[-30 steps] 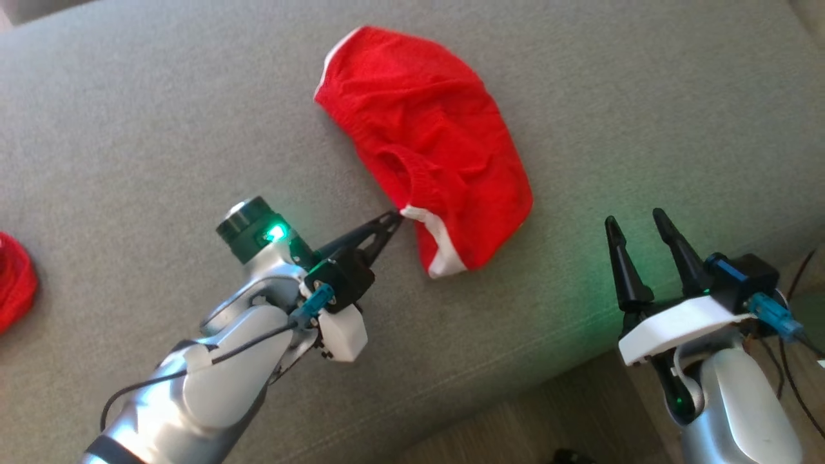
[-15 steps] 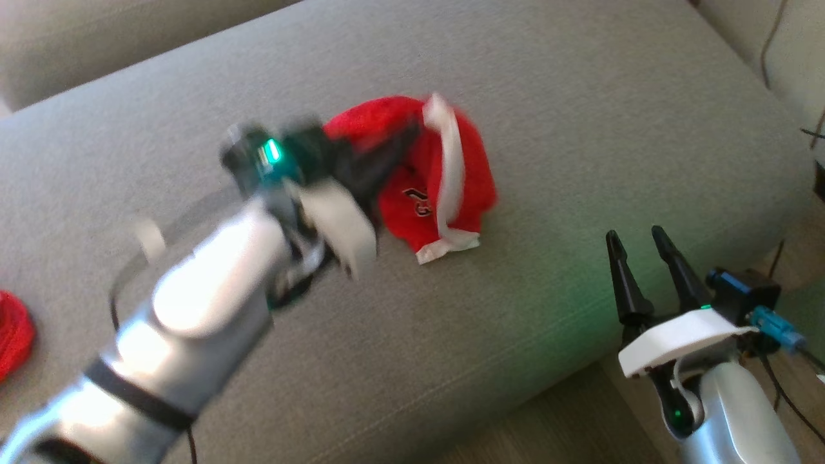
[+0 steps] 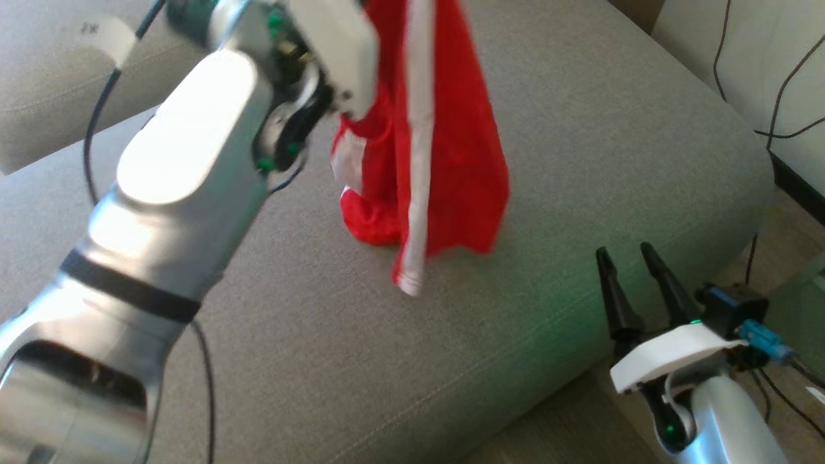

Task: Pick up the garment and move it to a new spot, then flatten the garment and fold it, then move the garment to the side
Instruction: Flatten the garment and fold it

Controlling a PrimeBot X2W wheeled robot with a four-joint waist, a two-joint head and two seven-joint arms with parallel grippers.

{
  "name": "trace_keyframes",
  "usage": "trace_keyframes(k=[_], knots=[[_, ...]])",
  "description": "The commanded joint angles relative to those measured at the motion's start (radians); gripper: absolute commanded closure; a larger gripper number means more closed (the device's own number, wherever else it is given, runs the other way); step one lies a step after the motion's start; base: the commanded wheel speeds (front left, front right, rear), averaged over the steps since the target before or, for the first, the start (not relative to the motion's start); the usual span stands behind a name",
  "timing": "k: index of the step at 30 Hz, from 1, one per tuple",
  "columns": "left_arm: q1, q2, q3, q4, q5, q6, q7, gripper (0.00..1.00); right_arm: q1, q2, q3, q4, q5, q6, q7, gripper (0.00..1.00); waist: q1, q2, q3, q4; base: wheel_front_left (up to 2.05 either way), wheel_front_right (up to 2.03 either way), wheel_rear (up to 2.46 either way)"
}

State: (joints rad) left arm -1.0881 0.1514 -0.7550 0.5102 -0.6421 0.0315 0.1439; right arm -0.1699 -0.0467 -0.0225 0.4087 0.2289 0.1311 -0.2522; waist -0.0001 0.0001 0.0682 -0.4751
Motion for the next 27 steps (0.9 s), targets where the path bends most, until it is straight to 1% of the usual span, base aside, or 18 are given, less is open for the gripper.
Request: trace_keyframes(k=[1, 4, 9, 11, 12, 13, 14, 17, 18, 19, 23, 27], knots=[[0.026, 0.08, 0.025, 0.06, 0.02, 0.024, 0.019, 1.0, -0.008, -0.004, 0.057, -0.037, 0.013, 0.0, -0.01, 0.0, 0.0001, -0.0001, 0.003, 0.003, 0.0, 0.0, 0.0], [0.099, 0.13, 0.02, 0.132, 0.021, 0.028, 0.002, 1.0, -0.003, -0.004, 0.108, -0.046, 0.032, 0.0, -0.01, 0.0, 0.0001, -0.0001, 0.019, 0.014, 0.0, 0.0, 0.0], [0.203, 0.201, 0.023, 0.202, 0.013, 0.017, -0.054, 1.0, 0.01, -0.004, 0.2, -0.042, 0.093, 0.0, -0.01, 0.0, 0.0001, -0.0001, 0.064, 0.052, 0.0, 0.0, 0.0], [0.237, 0.222, 0.031, 0.215, 0.004, 0.009, -0.083, 1.0, 0.007, -0.004, 0.236, -0.023, 0.127, 0.0, -0.01, 0.0, 0.0001, -0.0001, 0.082, 0.073, 0.0, 0.0, 0.0], [0.237, 0.222, 0.031, 0.215, 0.004, 0.009, -0.083, 1.0, 0.007, -0.004, 0.236, -0.023, 0.127, 0.0, -0.01, 0.0, 0.0001, -0.0001, 0.082, 0.073, 0.0, 0.0, 0.0], [0.267, 0.239, 0.039, 0.217, -0.005, 0.001, -0.116, 1.0, -0.001, -0.004, 0.274, 0.002, 0.2, 0.0, -0.01, 0.0, 0.0001, -0.0001, 0.099, 0.096, 0.0, 0.0, 0.0], [0.28, 0.245, 0.041, 0.216, -0.007, -0.002, -0.131, 1.0, -0.008, -0.004, 0.296, 0.022, 0.242, 0.0, -0.01, 0.0, 0.0001, -0.0001, 0.106, 0.109, 0.0, 0.0, 0.0], [0.314, 0.251, 0.057, 0.212, -0.024, -0.005, -0.178, 1.0, -0.046, -0.004, 0.35, 0.087, 0.326, 0.0, -0.01, 0.0, 0.0001, -0.0001, 0.123, 0.154, 0.0, 0.0, 0.0], [0.32, 0.251, 0.059, 0.211, -0.026, -0.006, -0.192, 1.0, -0.06, -0.004, 0.363, 0.107, 0.346, 0.0, -0.01, 0.0, 0.0001, -0.0001, 0.128, 0.168, 0.0, 0.0, 0.0], [0.32, 0.251, 0.059, 0.211, -0.026, -0.006, -0.192, 1.0, -0.06, -0.004, 0.363, 0.107, 0.346, 0.0, -0.01, 0.0, 0.0001, -0.0001, 0.128, 0.168, 0.0, 0.0, 0.0], [0.321, 0.238, 0.061, 0.208, -0.029, -0.011, -0.231, 1.0, -0.123, -0.004, 0.406, 0.186, 0.422, 0.0, -0.01, 0.0, 0.0001, -0.0001, 0.145, 0.218, 0.0, 0.0, 0.0], [0.299, 0.223, 0.062, 0.206, -0.031, -0.016, -0.248, 1.0, -0.187, -0.004, 0.454, 0.29, 0.543, 0.0, -0.01, 0.0, 0.0001, -0.0001, 0.163, 0.255, 0.0, 0.0, 0.0]])
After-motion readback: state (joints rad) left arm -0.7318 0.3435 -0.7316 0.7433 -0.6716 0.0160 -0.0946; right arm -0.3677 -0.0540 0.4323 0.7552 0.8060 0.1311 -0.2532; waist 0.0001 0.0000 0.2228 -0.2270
